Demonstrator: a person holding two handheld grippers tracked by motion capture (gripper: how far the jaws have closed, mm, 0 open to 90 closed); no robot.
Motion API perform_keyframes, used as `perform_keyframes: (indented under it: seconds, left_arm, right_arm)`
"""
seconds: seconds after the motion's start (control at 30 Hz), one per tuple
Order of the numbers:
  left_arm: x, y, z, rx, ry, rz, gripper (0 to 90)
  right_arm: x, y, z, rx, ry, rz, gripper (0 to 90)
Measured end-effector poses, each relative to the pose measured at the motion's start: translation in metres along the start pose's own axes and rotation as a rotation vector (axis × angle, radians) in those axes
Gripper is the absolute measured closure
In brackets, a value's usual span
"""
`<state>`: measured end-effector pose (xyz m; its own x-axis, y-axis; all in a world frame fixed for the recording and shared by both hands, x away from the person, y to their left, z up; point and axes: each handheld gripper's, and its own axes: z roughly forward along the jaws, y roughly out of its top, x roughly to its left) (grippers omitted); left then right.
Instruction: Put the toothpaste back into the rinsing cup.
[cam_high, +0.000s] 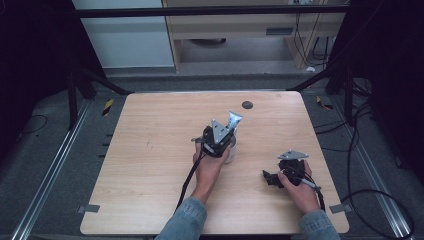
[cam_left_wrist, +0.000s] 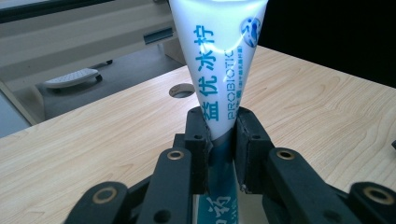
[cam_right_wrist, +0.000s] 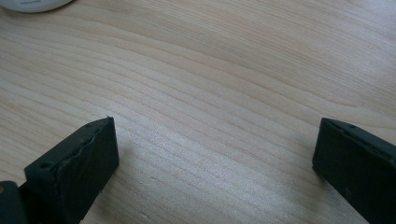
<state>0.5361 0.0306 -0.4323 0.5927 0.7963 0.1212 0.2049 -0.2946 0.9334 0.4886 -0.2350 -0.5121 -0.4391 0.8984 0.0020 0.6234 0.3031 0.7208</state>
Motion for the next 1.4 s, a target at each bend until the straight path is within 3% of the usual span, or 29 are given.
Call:
perform_keyframes:
  seconds: [0.4,0.97,1.4]
  left_arm:
    - [0.003,0.004,0.000,0.032,-0.007,-0.019,75.5]
    - [0.006,0.012,0.000,0.055,-0.012,-0.014,66.4]
    - [0.008,0.016,-0.005,0.071,-0.021,0.033,51.5]
  right_arm:
    - [-0.001,0.000,0.001,-0.005,-0.005,-0.015,0.6]
    - [-0.001,0.000,0.001,-0.005,-0.005,-0.014,0.5]
    - [-0.001,0.000,0.001,-0.005,-0.005,-0.014,0.5]
